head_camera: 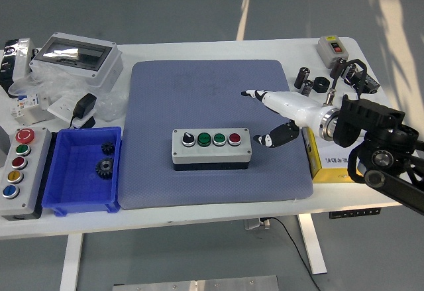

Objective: Pick up the button,place it on the desk,press the button,press the button

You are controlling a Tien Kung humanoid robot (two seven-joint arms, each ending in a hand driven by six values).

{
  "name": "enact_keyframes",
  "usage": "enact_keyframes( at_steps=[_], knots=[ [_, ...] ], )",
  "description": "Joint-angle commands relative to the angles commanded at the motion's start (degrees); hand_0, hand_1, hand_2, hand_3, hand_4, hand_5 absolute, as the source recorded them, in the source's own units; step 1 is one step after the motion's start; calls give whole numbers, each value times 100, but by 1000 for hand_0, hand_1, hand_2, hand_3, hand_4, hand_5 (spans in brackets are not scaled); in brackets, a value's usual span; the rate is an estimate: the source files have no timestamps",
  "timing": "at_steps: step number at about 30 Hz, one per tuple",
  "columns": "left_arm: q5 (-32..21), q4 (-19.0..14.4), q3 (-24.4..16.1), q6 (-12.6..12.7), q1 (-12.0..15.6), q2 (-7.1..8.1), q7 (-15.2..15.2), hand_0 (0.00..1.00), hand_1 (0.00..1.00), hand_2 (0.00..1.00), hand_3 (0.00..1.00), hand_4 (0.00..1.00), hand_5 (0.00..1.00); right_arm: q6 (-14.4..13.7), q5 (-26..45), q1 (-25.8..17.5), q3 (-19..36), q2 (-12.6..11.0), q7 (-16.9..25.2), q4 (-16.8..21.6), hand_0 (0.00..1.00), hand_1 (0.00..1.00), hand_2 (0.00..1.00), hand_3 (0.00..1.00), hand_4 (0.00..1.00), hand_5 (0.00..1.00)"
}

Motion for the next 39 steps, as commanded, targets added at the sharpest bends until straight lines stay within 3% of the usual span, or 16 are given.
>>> enact_keyframes(
  at_steps=[1,6,7,31,39],
  knots=[
    [0,0,2,0,1,0,1,627,558,536,599,579,144,180,51,24,2,18,-41,4,155,289,378,756,351,79],
    [-3,0,2,3,11,2,7,627,558,536,599,579,144,441,94,62,1,41,-86,-2,155,289,378,756,351,79],
    [-3,0,0,4,14,3,10,627,557,536,598,579,145,450,101,75,-19,57,-83,-16,2,102,242,754,315,12],
    [38,0,-12,-25,-12,21,7,627,558,537,600,581,144,175,142,241,-487,493,-15,-697,2,62,191,732,264,2],
    [35,0,-10,-25,-30,24,-2,627,559,536,599,585,150,-48,6,282,-771,588,-15,-870,2,60,188,729,268,2]
  ],
)
